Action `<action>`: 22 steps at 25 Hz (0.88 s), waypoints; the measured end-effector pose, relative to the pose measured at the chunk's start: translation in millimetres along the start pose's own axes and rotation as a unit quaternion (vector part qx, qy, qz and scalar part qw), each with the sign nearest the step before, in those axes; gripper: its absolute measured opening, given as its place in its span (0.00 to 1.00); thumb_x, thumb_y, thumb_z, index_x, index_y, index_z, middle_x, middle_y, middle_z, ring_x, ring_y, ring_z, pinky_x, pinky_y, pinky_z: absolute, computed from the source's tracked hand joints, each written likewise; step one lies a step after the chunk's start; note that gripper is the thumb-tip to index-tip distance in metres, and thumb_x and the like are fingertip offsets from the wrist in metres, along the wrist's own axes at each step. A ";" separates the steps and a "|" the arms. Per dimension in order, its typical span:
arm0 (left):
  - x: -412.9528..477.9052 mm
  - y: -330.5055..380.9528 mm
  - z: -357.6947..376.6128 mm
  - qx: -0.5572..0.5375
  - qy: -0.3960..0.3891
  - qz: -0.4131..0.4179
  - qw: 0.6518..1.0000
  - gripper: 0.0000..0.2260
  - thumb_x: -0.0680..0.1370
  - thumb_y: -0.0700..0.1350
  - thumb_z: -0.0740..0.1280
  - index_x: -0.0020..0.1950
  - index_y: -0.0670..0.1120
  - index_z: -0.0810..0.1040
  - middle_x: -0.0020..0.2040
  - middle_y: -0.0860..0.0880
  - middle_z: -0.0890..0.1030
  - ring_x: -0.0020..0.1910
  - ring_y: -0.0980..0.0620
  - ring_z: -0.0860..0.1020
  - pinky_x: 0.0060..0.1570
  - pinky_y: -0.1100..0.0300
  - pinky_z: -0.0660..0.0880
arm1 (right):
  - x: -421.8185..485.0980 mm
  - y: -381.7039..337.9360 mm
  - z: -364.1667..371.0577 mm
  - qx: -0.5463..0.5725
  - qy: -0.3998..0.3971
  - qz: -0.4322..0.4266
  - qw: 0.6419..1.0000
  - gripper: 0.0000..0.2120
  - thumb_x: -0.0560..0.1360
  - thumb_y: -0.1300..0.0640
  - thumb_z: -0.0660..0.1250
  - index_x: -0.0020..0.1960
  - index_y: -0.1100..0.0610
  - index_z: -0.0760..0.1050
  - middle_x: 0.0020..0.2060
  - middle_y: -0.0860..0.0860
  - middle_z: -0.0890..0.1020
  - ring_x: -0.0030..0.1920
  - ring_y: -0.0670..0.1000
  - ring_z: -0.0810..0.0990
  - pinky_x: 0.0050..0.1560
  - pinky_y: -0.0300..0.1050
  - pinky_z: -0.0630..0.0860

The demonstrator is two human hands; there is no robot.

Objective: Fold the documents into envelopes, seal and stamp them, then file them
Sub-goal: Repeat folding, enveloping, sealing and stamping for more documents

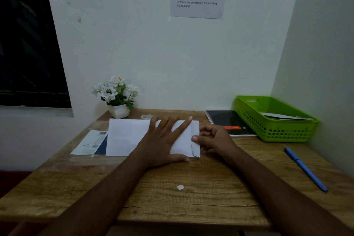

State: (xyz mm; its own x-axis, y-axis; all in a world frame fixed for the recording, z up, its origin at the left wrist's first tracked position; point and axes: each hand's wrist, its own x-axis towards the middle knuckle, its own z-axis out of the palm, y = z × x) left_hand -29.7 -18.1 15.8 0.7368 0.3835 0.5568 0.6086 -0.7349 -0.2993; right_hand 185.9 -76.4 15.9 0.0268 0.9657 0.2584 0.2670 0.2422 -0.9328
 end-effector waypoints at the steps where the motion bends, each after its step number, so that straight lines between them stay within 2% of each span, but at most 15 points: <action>1: 0.3 0.6 -0.9 0.002 0.005 0.001 1.000 0.44 0.70 0.76 0.50 0.78 0.52 0.43 0.70 0.48 0.62 0.69 0.48 0.62 0.68 0.44 0.54 | -0.2 0.7 0.0 0.003 0.000 -0.005 1.000 0.11 0.70 0.56 0.75 0.52 0.49 0.80 0.45 0.49 0.86 0.39 0.49 0.85 0.31 0.37 0.77; 3: 2.4 2.3 -3.3 0.001 0.027 0.002 1.000 0.43 0.71 0.73 0.53 0.78 0.50 0.47 0.71 0.47 0.63 0.69 0.48 0.63 0.68 0.44 0.55 | 0.6 1.6 -0.2 0.006 0.017 -0.025 1.000 0.11 0.70 0.58 0.75 0.51 0.51 0.81 0.44 0.50 0.86 0.39 0.50 0.85 0.31 0.38 0.78; 5: 4.7 5.4 -5.1 0.012 0.078 0.011 0.997 0.39 0.73 0.68 0.59 0.76 0.48 0.56 0.71 0.45 0.65 0.69 0.46 0.63 0.68 0.44 0.57 | 2.8 2.4 -0.7 0.022 0.056 -0.043 0.997 0.10 0.70 0.60 0.75 0.51 0.55 0.81 0.43 0.52 0.86 0.39 0.51 0.85 0.33 0.40 0.79; 7: 6.3 8.5 -4.9 0.040 0.144 0.027 0.988 0.31 0.73 0.62 0.63 0.71 0.47 0.64 0.68 0.44 0.69 0.67 0.46 0.65 0.65 0.45 0.60 | 4.4 2.0 -1.5 0.056 0.106 -0.049 0.992 0.12 0.70 0.61 0.74 0.53 0.58 0.80 0.43 0.52 0.86 0.39 0.53 0.85 0.33 0.43 0.80; 9: 8.0 10.5 -5.5 0.055 0.170 0.034 0.983 0.26 0.72 0.56 0.66 0.66 0.47 0.67 0.62 0.44 0.74 0.61 0.46 0.68 0.60 0.48 0.62 | 5.2 1.6 -2.6 0.090 0.141 -0.058 0.984 0.11 0.70 0.62 0.75 0.51 0.58 0.80 0.43 0.52 0.86 0.40 0.53 0.86 0.33 0.43 0.81; 12: 10.2 13.0 -7.7 0.015 0.154 0.015 0.988 0.24 0.71 0.55 0.67 0.63 0.45 0.73 0.57 0.44 0.78 0.55 0.46 0.75 0.55 0.48 0.69 | 4.4 0.5 -0.4 0.127 0.149 -0.078 0.978 0.09 0.69 0.65 0.75 0.48 0.58 0.80 0.43 0.51 0.86 0.41 0.53 0.86 0.34 0.43 0.81; 14: 9.4 16.4 -8.0 -0.041 0.136 -0.012 0.990 0.24 0.72 0.54 0.68 0.63 0.43 0.75 0.57 0.42 0.79 0.54 0.45 0.78 0.54 0.48 0.73 | 4.4 -0.4 2.6 0.139 0.137 -0.096 0.976 0.09 0.68 0.66 0.75 0.46 0.57 0.80 0.45 0.50 0.86 0.42 0.52 0.86 0.34 0.41 0.81; 18: 7.3 21.1 -8.5 -0.144 0.134 -0.052 0.979 0.24 0.74 0.53 0.67 0.65 0.41 0.73 0.59 0.43 0.79 0.57 0.46 0.77 0.57 0.53 0.70 | 5.4 -2.3 7.6 0.135 0.132 -0.123 0.974 0.10 0.69 0.68 0.74 0.45 0.57 0.79 0.46 0.50 0.86 0.43 0.52 0.86 0.35 0.41 0.81; 22: 10.2 24.6 -12.5 -0.212 0.145 -0.069 0.964 0.24 0.75 0.55 0.60 0.66 0.42 0.73 0.59 0.45 0.79 0.58 0.50 0.77 0.58 0.56 0.70 | 2.4 -5.7 10.7 0.111 0.169 -0.151 0.968 0.13 0.69 0.69 0.74 0.48 0.53 0.79 0.45 0.50 0.86 0.43 0.50 0.86 0.38 0.40 0.80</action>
State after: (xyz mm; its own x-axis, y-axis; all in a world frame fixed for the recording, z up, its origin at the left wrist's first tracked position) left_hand -10.9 -39.2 23.8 0.5064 0.3672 0.7802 0.4750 -0.8739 0.1031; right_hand 174.2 -74.4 19.1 0.3029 0.7715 0.5595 0.0997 0.5582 -0.8237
